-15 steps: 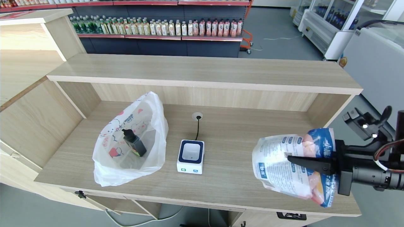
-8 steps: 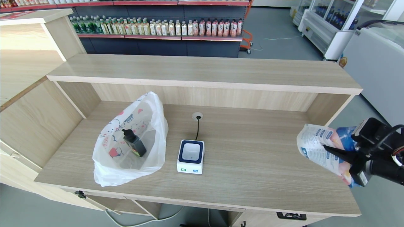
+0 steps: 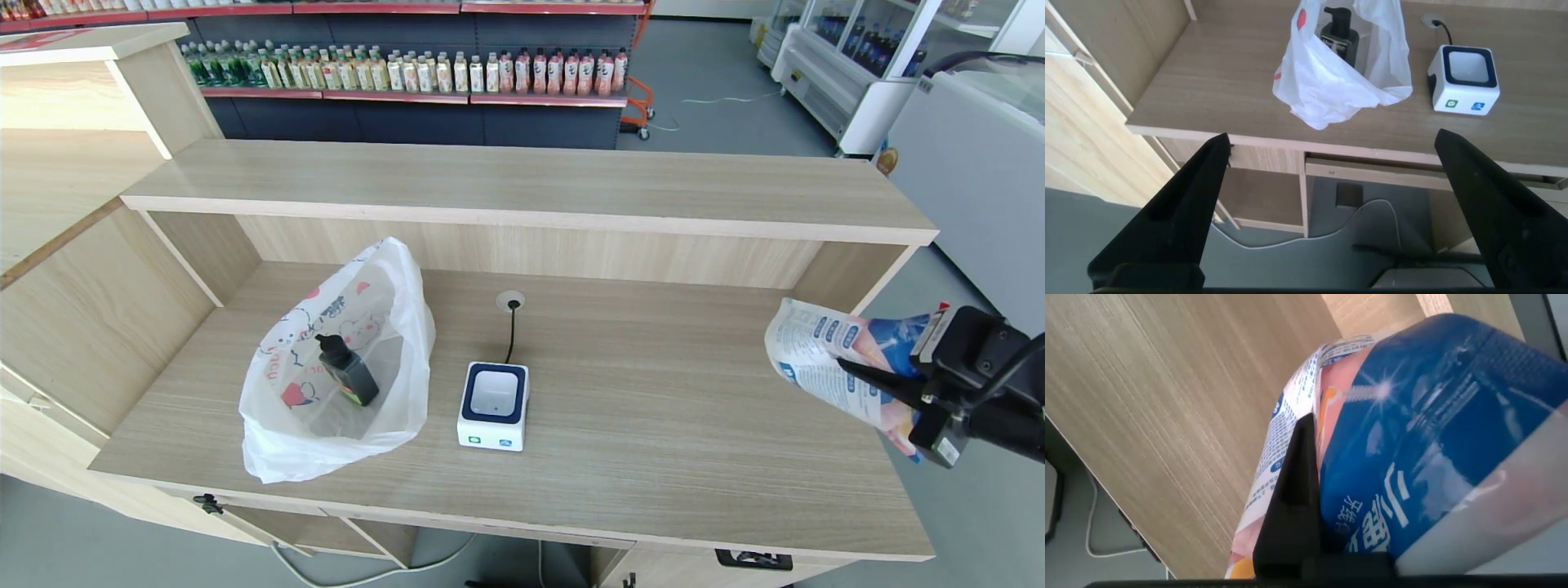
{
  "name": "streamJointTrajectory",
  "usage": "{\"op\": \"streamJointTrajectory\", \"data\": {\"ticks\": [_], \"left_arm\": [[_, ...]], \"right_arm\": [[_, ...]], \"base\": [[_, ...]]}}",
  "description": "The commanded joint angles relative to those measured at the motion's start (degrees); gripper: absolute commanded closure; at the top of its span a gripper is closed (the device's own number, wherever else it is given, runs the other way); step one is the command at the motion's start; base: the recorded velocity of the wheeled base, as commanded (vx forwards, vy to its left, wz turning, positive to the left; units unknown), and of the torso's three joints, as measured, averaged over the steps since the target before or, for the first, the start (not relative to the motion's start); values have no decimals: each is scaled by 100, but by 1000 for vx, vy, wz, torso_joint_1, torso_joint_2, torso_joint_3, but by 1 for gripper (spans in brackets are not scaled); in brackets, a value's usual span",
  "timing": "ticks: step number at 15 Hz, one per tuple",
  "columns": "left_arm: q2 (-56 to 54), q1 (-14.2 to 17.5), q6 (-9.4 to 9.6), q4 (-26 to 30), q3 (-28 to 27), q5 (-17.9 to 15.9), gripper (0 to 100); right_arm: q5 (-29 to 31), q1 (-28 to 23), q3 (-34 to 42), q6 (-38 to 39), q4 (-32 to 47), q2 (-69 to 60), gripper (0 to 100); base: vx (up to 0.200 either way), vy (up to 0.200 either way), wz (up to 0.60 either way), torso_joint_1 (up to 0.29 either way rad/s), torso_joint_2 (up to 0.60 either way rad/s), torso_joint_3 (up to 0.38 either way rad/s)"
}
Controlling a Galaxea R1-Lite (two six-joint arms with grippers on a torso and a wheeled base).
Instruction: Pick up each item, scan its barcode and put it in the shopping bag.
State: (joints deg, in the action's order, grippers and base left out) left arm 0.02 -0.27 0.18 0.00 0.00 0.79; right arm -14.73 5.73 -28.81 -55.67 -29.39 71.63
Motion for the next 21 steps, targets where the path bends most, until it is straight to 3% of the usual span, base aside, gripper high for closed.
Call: {"op": "streamJointTrajectory", "data": {"ticks": [1, 11, 19, 21], "left_arm": [[-2, 0, 8, 0, 0, 0, 0], [-2, 0, -9, 0, 0, 0, 0], [-2, 0, -1, 0, 0, -9, 0], [-2, 0, -9, 0, 0, 0, 0]], "right_arm": [[-22, 16, 33, 30, 4, -44, 100], [-654, 25, 33, 496, -5, 281, 100], [-1445, 16, -846, 347, -32, 1556, 100], [-1560, 16, -1057, 4, -128, 1969, 100]], "base": [[0, 0, 0, 0, 0, 0], [0, 200, 0, 3, 0, 2], [0, 200, 0, -1, 1, 2], [0, 0, 0, 0, 0, 0]]}}
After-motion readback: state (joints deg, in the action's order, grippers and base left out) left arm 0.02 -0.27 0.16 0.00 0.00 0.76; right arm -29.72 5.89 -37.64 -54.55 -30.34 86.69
